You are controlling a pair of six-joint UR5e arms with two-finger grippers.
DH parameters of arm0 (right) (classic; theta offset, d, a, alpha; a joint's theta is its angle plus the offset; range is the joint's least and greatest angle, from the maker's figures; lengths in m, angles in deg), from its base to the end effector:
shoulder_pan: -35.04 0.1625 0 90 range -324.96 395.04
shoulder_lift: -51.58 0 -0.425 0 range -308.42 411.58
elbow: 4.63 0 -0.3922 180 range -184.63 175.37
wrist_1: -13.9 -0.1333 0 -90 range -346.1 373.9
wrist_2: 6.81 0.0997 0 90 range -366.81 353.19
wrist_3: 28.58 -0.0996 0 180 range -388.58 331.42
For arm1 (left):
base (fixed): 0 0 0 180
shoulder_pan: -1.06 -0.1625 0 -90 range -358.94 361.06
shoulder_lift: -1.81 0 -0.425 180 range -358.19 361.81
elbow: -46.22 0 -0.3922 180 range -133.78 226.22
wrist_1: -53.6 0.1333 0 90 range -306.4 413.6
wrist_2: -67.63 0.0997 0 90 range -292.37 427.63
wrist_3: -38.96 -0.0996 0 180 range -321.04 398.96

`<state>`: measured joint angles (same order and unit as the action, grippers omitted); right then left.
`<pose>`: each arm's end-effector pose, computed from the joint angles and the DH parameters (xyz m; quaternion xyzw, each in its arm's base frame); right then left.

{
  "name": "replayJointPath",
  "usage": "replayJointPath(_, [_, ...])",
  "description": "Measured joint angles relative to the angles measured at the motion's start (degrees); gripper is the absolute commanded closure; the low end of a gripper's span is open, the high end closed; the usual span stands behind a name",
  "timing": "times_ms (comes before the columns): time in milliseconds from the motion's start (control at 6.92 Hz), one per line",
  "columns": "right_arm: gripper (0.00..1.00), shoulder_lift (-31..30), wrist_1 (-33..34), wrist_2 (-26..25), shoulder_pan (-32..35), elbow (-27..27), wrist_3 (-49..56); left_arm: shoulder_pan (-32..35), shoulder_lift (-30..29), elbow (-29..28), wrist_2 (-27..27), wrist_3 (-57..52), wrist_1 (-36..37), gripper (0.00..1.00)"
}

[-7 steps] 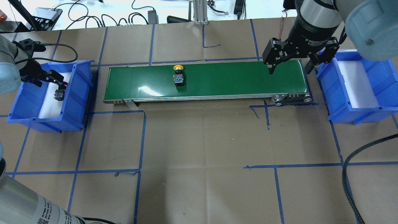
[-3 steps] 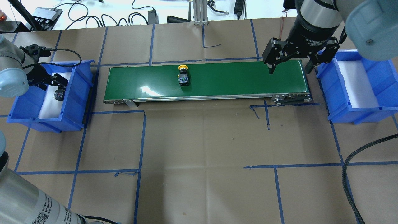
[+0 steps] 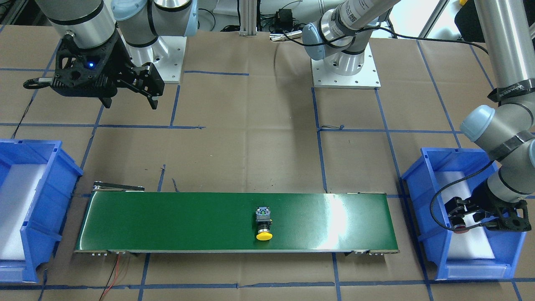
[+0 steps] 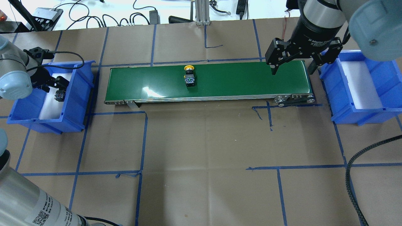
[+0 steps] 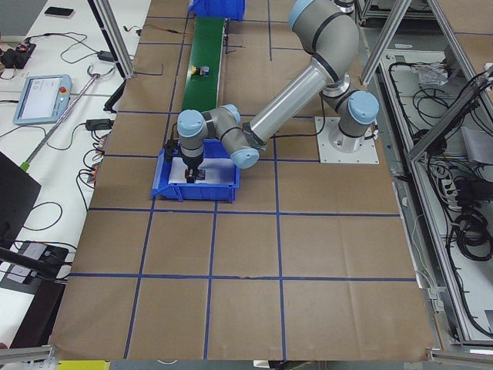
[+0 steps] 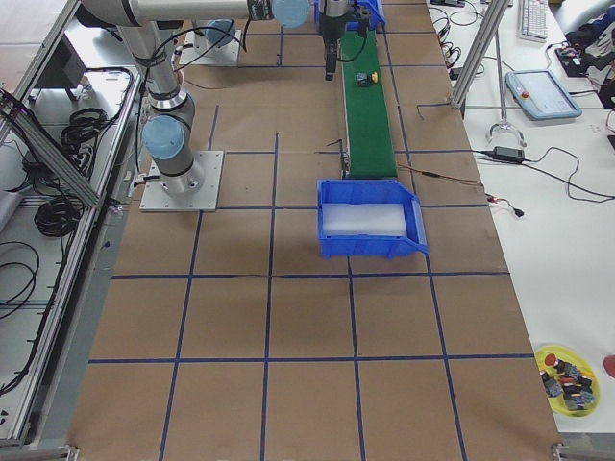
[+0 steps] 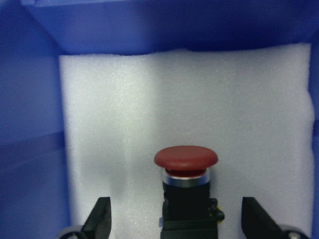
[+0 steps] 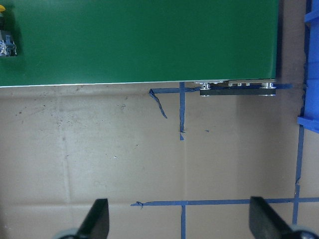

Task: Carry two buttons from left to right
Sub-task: 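Lower the left gripper into the bin and grasp the red button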

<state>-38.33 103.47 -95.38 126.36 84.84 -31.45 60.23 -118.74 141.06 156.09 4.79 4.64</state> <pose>0.1471 -0.4893 0.4910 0.0135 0.9998 0.0004 0.0125 0.2137 -0.6233 0.2121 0.0298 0.9983 -0.0488 0.0152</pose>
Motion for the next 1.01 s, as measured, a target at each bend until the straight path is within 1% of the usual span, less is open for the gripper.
replayJointPath(144, [0.00, 0.00, 0.01, -0.02, 0.00, 0.02, 0.00, 0.03, 0.00, -0.03, -0.01, 0.02, 0.01, 0.86])
replayJointPath(289, [0.00, 0.00, 0.05, -0.03, 0.00, 0.03, 0.03, 0.05, 0.05, -0.10, 0.00, 0.00, -0.01, 1.00])
replayJointPath(722, [0.00, 0.00, 0.04, -0.03, 0.00, 0.06, 0.05, 0.11, 1.42, -1.45, 0.20, -0.08, -1.56, 1.00])
replayJointPath(867, [0.00, 0.00, 0.03, -0.01, 0.00, 0.03, 0.05, 0.09, 3.24, -2.12, 0.32, -0.22, -3.98, 1.00])
replayJointPath(1011, [0.00, 0.00, 0.04, 0.03, -0.01, 0.03, 0.03, 0.08, 5.95, -3.16, 0.46, -0.34, -8.16, 1.00])
